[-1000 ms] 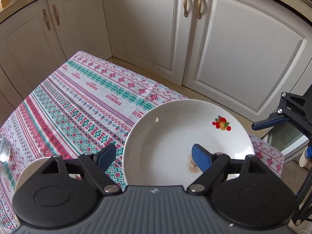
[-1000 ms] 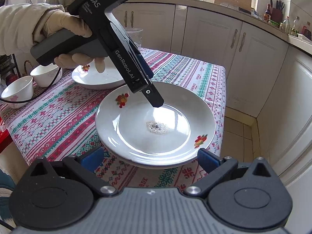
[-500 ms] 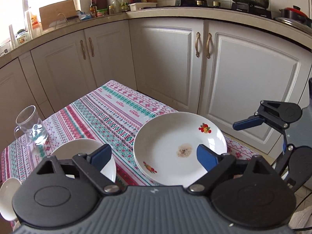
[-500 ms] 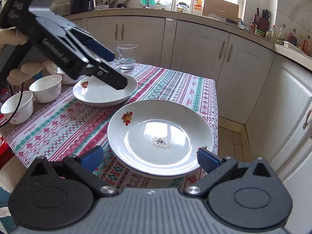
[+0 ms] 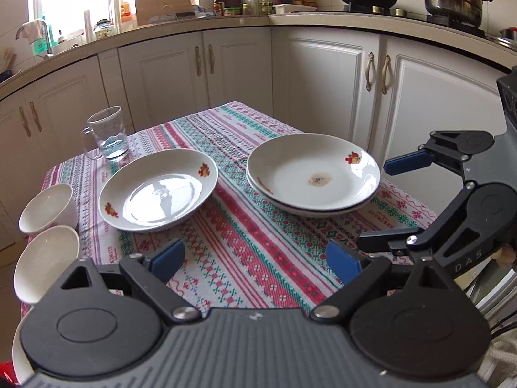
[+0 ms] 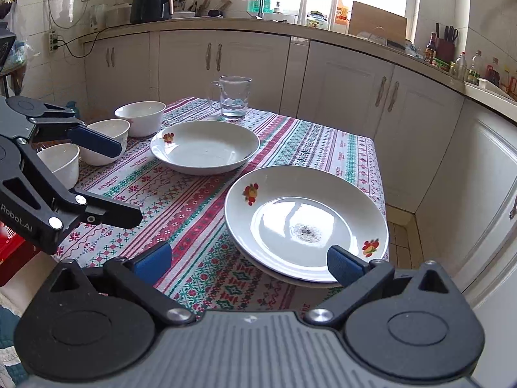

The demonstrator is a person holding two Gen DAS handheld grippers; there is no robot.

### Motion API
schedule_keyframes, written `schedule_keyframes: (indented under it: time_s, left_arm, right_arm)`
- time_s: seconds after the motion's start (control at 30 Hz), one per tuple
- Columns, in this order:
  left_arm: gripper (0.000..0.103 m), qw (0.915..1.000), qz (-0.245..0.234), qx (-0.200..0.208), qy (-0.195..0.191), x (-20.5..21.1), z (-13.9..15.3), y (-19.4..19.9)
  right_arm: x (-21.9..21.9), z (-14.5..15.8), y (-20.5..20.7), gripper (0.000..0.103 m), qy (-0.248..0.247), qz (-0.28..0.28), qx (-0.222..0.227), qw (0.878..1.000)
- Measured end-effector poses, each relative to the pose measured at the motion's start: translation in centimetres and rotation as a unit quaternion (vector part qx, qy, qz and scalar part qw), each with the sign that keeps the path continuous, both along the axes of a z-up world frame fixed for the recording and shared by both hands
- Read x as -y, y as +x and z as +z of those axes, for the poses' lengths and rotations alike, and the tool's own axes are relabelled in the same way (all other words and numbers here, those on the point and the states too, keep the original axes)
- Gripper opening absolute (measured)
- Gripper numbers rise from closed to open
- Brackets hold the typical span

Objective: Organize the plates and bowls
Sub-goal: 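Withdraw the left gripper from the stacked plates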

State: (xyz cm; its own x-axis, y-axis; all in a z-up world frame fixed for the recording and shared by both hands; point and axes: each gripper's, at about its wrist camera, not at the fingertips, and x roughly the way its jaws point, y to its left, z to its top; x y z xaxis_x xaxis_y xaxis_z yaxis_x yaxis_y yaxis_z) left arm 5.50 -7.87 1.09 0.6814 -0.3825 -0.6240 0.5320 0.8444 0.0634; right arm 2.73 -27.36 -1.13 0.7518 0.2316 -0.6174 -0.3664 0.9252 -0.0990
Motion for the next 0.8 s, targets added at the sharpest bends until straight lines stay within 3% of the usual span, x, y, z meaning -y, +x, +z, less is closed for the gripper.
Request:
schedule_keyframes:
  time_s: [0.3, 0.57, 0.8]
  left_arm:
    - [0.094, 0.9978, 0.043, 0.013, 0.049, -1.5, -1.6, 0.0]
    - [0.094, 0.9948, 0.088, -0.004, 0.051, -1.5, -3.5, 3.6]
    - [0.094, 0.9871, 0.153, -0.027, 0.04, -0.4, -5.8, 8.3]
  right_arm:
    - [-2.1, -0.6, 0.2, 0.103, 0.001, 0.026, -0.01, 1.0]
    - [-3.2, -0.4, 2.1, 0.103, -0.028, 0.059, -0.023, 0.998]
    - [-2.7, 0.2, 5.7, 0.103, -0.06, 0.08, -0.03, 0.995]
